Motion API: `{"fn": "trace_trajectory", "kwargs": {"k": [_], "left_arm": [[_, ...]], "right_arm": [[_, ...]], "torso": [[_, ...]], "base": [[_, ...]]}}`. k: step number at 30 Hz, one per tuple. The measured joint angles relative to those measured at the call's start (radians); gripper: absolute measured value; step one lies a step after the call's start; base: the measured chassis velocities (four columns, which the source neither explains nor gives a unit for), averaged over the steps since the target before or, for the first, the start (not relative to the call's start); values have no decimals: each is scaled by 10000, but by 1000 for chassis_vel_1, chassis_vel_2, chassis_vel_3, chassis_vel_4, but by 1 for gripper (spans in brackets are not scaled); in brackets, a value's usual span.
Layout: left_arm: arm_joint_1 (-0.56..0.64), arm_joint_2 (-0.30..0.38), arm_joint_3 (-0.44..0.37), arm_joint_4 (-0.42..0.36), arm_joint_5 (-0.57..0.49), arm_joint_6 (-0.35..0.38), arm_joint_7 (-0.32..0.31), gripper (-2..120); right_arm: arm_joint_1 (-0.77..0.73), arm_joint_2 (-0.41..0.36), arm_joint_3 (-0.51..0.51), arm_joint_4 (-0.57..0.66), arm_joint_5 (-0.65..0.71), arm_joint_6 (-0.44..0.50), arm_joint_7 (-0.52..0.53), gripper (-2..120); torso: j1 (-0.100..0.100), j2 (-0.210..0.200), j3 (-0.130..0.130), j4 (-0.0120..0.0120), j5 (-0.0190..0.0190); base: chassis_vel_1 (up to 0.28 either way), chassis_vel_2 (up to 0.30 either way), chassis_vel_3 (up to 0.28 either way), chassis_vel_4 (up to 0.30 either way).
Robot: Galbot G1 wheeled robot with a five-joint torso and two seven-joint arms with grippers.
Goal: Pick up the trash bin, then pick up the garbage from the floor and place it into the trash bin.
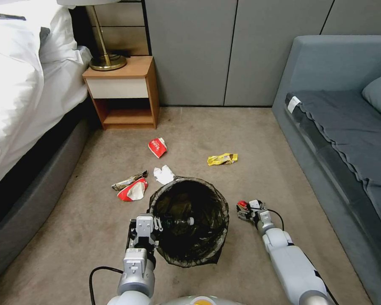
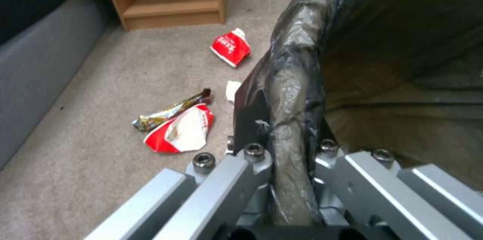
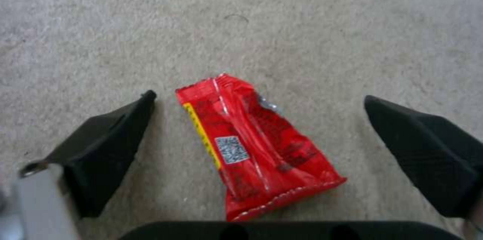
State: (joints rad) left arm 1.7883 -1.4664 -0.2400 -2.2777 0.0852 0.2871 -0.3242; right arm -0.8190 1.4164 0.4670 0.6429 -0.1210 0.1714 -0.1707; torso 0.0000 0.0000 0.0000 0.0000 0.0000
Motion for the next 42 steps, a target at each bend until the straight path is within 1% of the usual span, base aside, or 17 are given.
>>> {"fn": "trace_trajectory", "kwargs": {"k": [2, 4, 5, 8, 10, 12, 14, 16, 17, 20, 21, 23, 26, 27, 29, 33, 42], "left_arm": [[7, -4, -1, -2, 9, -3, 0, 0], [14, -7, -4, -8, 23, -8, 2, 0], [14, -7, -4, -8, 23, -8, 2, 0], [15, -10, -5, -17, 32, -19, 3, 0], [16, -12, -1, -17, 35, -21, 2, 0], [11, -14, 16, -17, 41, -29, 2, 0], [7, -14, 24, -17, 43, -32, 2, 0], [-5, -15, 39, -17, 44, -35, 3, 0], [-5, -15, 39, -17, 44, -35, 3, 0], [-26, -14, 50, -17, 44, -40, 3, 0], [-26, -14, 50, -17, 44, -40, 3, 0], [-42, -13, 64, -17, 44, -41, 3, 0], [-55, -13, 92, -16, 44, -47, 3, 0], [-55, -13, 92, -16, 44, -47, 3, 0], [-64, -13, 108, -13, 43, -51, 2, 0], [-79, -12, 133, -10, 44, -55, -1, 0], [-80, -5, 190, 1, 60, -66, -12, 0]], "right_arm": [[31, 12, 1, -72, -3, 8, 0, 95], [54, 37, 8, -168, -17, 48, -2, 86], [54, 37, 8, -168, -17, 48, -2, 86], [36, 54, 21, -246, -28, 114, -10, 71], [19, 54, 31, -250, -29, 119, -11, 68], [-41, 55, 54, -248, -14, 131, -11, 55], [-72, 55, 67, -247, -3, 142, -6, 52], [-144, 64, 95, -285, 20, 219, 22, 41], [-144, 64, 95, -285, 20, 219, 22, 41], [-272, 85, 135, -302, 69, 257, 117, 26], [-272, 85, 135, -302, 69, 257, 117, 26], [-394, 84, 165, -257, 107, 260, 175, 17], [-532, 75, 202, -179, 203, 261, 242, 7], [-532, 75, 202, -179, 203, 261, 242, 7], [-641, 34, 238, -124, 253, 262, 281, 0], [-760, -16, 275, -86, 312, 286, 328, 0], [-932, -129, 296, -17, 439, 454, 421, 0]], "torso": [[0, 0, 0, 0, 0], [0, 0, -1, 0, -1], [0, 0, -1, 0, -1], [-1, 1, -2, 2, 0], [-1, 1, -2, 4, 0], [-1, 1, -3, 6, 4], [-1, 1, -3, 7, 3], [-2, 1, -3, 9, 5], [-2, 1, -3, 9, 5], [-2, 2, -3, 12, 8], [-2, 2, -3, 12, 8], [-2, 2, -4, 10, 3], [-2, 2, -3, 8, 0], [-2, 2, -3, 8, 0], [-2, 2, -3, 2, -6], [-2, 3, -3, -3, -9], [-2, 3, -2, 0, -2]], "base": [[0, 0, 0, 0], [0, 0, 0, 0], [0, 0, 0, 0], [0, 0, 0, 0], [0, 0, 0, 0], [0, 0, 0, 0], [0, 0, 0, 0], [0, 0, 0, 0], [0, 0, 0, 0], [0, 0, 0, 0], [0, 0, 0, 0], [0, 0, 0, 0], [0, 0, 0, 0], [0, 0, 0, 0], [0, 0, 0, 0], [0, 0, 0, 0], [0, 0, 0, 0]]}}
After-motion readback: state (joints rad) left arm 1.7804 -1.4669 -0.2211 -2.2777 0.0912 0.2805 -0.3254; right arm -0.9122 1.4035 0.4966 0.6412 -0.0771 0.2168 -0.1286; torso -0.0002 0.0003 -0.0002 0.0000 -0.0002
